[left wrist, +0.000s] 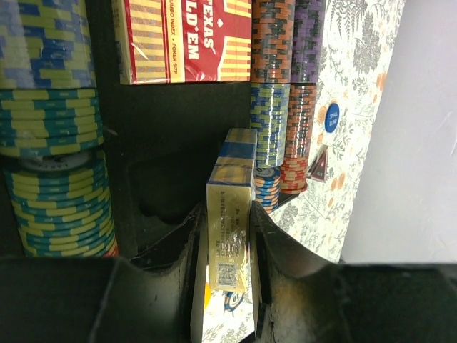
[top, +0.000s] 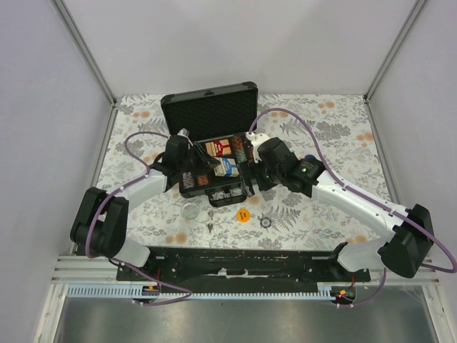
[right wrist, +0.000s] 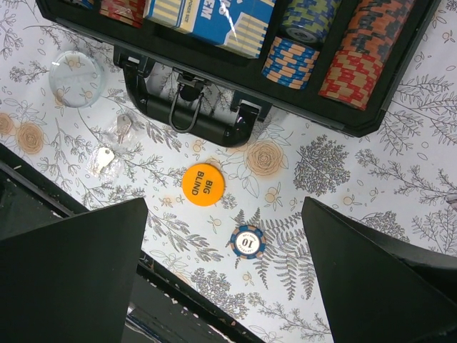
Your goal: Pack up texas hold em set
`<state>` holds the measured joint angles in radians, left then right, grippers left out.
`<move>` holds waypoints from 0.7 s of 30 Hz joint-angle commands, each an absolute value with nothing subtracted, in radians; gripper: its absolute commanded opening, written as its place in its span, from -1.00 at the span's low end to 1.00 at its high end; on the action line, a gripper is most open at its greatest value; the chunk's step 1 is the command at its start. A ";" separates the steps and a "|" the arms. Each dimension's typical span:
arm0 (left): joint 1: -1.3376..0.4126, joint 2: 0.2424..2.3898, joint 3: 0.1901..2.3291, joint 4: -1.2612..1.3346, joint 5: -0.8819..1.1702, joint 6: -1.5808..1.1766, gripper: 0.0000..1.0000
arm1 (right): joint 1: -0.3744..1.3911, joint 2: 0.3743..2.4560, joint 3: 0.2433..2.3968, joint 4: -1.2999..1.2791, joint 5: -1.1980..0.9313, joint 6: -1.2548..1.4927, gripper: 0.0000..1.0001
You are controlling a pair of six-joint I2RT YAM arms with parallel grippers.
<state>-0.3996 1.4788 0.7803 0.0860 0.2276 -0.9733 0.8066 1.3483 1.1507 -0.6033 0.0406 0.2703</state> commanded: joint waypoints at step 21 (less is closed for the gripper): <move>-0.391 1.585 0.959 -0.219 0.230 -0.884 0.36 | 0.805 1.350 1.177 -0.594 0.081 0.278 0.94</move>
